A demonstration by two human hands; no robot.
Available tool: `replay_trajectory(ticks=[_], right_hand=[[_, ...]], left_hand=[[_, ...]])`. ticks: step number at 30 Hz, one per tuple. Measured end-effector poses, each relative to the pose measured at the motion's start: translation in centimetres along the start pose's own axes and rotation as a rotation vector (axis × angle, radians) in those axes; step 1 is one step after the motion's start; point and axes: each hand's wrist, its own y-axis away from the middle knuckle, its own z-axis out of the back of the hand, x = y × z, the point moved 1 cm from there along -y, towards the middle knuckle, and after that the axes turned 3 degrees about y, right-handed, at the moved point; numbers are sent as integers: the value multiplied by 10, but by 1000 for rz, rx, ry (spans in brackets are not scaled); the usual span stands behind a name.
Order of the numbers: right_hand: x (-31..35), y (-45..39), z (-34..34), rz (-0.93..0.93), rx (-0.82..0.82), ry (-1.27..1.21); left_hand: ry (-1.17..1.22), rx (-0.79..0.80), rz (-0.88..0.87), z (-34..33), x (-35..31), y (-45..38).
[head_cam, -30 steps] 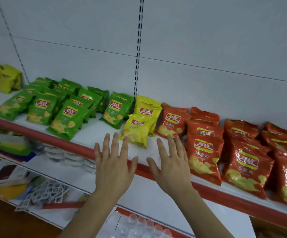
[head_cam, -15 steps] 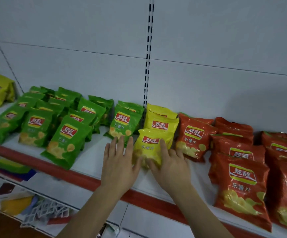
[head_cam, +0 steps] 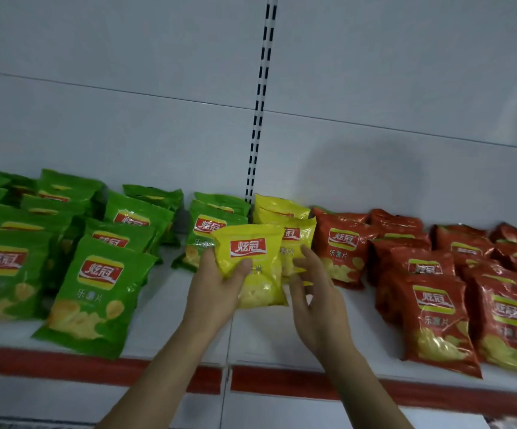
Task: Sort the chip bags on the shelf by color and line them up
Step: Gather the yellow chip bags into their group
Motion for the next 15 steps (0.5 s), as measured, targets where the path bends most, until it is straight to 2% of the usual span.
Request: replay_trajectory(ticks=[4, 8, 11, 15], right_hand=[[-19, -29, -5, -52, -109, 280], [-33, -57, -25, -46, -96, 488], [-35, -67, -36, -128, -15, 532], [-32, -66, -33, -32, -117, 437]], left_hand=[[4, -18, -12, 16, 8, -4], [-12, -51, -26, 24, 7, -6], [-22, -74, -26, 31, 8, -8], [-101, -142, -39, 39, 7, -16]])
